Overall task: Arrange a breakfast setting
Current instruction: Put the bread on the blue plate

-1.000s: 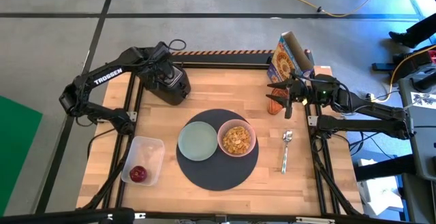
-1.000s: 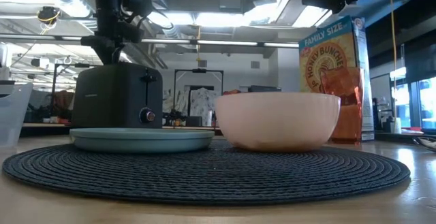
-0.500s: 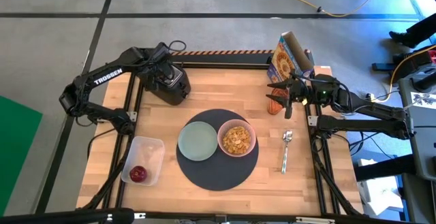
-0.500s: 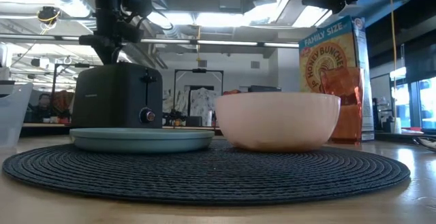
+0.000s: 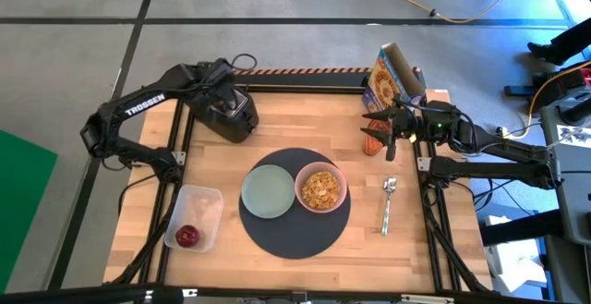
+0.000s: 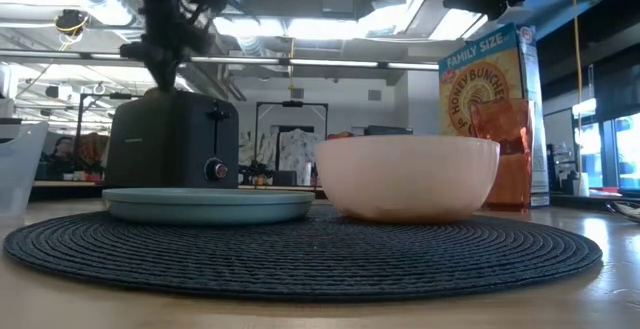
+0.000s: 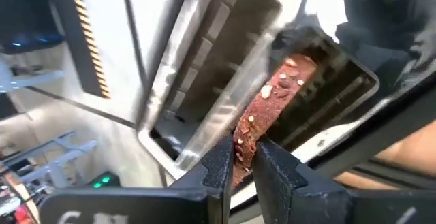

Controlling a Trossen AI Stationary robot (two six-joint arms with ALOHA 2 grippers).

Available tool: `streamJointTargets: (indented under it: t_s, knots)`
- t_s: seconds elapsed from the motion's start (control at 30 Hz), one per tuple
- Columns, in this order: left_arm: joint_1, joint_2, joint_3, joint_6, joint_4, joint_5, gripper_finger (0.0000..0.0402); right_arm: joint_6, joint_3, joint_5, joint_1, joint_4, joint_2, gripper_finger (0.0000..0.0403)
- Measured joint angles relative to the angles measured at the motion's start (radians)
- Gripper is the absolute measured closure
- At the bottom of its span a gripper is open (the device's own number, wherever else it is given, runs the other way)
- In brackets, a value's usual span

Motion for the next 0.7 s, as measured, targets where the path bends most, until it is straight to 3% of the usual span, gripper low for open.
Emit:
streamJointTargets:
  t_s: [0.47,0.6,0.7]
  knots:
    - [-0.172,0.0,0.306,-0.179,-0.179,0.013,0.0356,0.0,0.0,0.03,0.0,-0.014,0.0,0.0229]
    - [-0.22,-0.001,0.364,-0.282,-0.24,0.097,0.0356,0.0,0.0,0.03,0.0,-0.014,0.0,0.0229]
    - [-0.253,-0.001,0.387,-0.385,-0.251,0.246,0.0356,0.0,0.0,0.03,0.0,-0.014,0.0,0.0229]
